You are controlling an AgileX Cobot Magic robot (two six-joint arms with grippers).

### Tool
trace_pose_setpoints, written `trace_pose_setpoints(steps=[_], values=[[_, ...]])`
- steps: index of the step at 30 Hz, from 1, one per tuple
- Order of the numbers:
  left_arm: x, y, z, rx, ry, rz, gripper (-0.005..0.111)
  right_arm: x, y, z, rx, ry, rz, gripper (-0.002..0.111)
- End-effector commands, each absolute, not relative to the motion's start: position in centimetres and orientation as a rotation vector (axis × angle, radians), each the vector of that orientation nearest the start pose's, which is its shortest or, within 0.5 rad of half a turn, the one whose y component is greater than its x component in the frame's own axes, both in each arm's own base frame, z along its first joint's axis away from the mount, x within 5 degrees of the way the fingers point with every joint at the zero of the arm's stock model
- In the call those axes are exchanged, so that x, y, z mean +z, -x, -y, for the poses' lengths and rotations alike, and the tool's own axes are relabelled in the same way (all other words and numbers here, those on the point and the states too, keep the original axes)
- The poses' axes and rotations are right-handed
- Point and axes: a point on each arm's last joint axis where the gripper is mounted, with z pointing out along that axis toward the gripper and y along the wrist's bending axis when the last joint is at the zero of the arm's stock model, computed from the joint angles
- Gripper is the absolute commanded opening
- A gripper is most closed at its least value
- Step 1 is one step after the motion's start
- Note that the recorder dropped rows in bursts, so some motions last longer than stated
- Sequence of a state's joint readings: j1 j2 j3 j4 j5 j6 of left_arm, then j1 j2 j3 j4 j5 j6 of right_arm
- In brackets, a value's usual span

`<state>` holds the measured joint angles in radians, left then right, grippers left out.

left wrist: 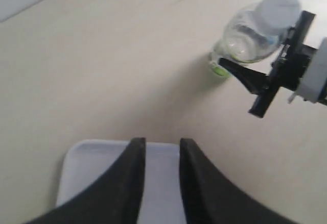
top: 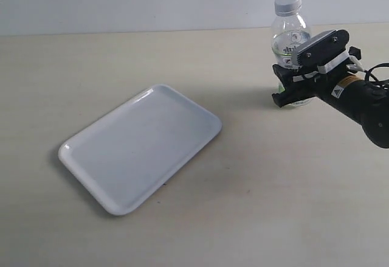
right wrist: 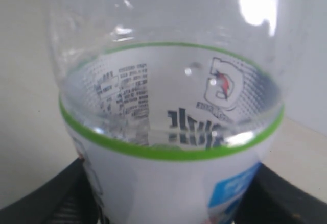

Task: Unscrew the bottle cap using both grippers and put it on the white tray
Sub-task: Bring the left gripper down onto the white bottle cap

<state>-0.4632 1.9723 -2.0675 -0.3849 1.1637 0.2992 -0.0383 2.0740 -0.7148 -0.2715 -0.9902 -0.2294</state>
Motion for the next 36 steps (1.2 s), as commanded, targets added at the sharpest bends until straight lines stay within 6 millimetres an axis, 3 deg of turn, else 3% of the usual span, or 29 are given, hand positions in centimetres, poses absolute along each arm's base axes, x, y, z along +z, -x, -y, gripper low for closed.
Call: trace_pose_setpoints(steps=[1, 4, 8, 12, 23, 36], values=[[37.3, -36.2, 26.4, -0.627, -1.003, -2.288, 0.058, 9.0, -34.9, -0.6, -0.087, 0.504, -1.833, 0.0], [37.6, -34.9, 28.7, -0.593, -1.057, -2.236, 0.075, 9.0, -34.9, -0.6, -0.087, 0.509, -1.832, 0.0], [37.2, -33.7, 31.5, -0.516, -1.091, -2.203, 0.076, 9.0, -34.9, -0.6, -0.092, 0.516, -1.83, 0.0], [36.4, -33.8, 33.5, -0.526, -1.07, -2.174, 0.076, 9.0, -34.9, -0.7, -0.091, 0.521, -1.829, 0.0], [32.5, -35.7, 35.6, -0.523, -1.09, -2.22, 0.076, 8.9, -34.8, -1.0, -0.081, 0.595, -1.816, 0.0], [32.0, -37.1, 36.9, -0.611, -0.927, -2.133, 0.076, 8.7, -34.7, -1.0, -0.117, 0.649, -1.825, 0.0]])
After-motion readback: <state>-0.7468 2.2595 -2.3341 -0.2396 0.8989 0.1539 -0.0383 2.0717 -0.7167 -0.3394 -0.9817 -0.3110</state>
